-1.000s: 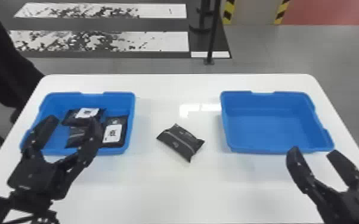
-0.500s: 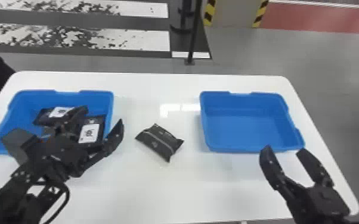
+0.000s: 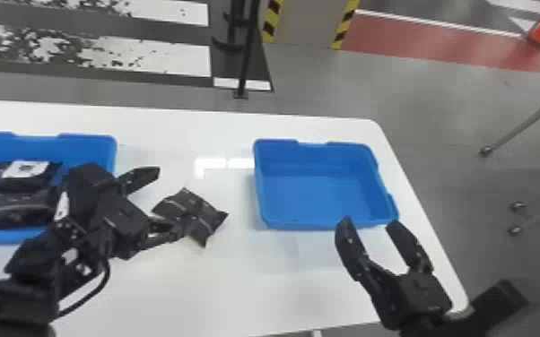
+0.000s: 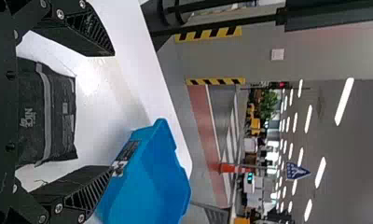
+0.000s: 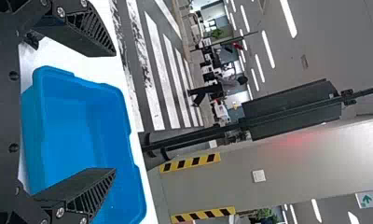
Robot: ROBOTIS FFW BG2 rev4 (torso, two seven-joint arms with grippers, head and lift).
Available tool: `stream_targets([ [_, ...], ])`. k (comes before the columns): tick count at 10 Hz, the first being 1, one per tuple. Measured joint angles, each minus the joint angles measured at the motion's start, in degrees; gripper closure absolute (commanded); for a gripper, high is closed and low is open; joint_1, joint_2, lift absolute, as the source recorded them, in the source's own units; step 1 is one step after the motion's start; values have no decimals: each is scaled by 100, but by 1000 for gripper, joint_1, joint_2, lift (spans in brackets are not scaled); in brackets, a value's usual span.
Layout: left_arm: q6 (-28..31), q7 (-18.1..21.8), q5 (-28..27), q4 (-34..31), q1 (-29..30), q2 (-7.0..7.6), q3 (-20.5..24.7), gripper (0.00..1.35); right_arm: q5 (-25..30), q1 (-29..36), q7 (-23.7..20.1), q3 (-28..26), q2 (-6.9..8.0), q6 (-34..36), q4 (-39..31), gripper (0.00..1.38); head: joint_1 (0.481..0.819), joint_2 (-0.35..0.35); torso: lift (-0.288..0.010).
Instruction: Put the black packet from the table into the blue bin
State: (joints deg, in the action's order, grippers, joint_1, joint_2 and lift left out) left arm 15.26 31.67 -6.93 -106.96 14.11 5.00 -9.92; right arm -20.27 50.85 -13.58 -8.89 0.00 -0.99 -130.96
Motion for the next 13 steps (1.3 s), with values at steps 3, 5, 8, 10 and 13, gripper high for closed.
stream_targets([
  [3,230,165,-555,1138,-919,-102,-524,165,5,-56,-4,21,0,0,33,134,695,-324,-110],
  [5,470,164,-921,1631,-1226,-153,-557,162,5,-71,-4,21,0,-2,39,134,695,-308,-110],
  [8,876,164,-1196,2048,-1485,-154,-699,176,-1,-79,-4,23,0,-1,53,134,695,-295,-110],
  [10,1093,173,-1202,2153,-1554,-136,-826,786,-6,-92,-4,24,0,-1,54,134,695,-300,-110],
  [13,688,240,-1364,2166,-1614,-92,-850,1216,-7,-96,-4,33,0,0,78,134,695,-302,-110],
])
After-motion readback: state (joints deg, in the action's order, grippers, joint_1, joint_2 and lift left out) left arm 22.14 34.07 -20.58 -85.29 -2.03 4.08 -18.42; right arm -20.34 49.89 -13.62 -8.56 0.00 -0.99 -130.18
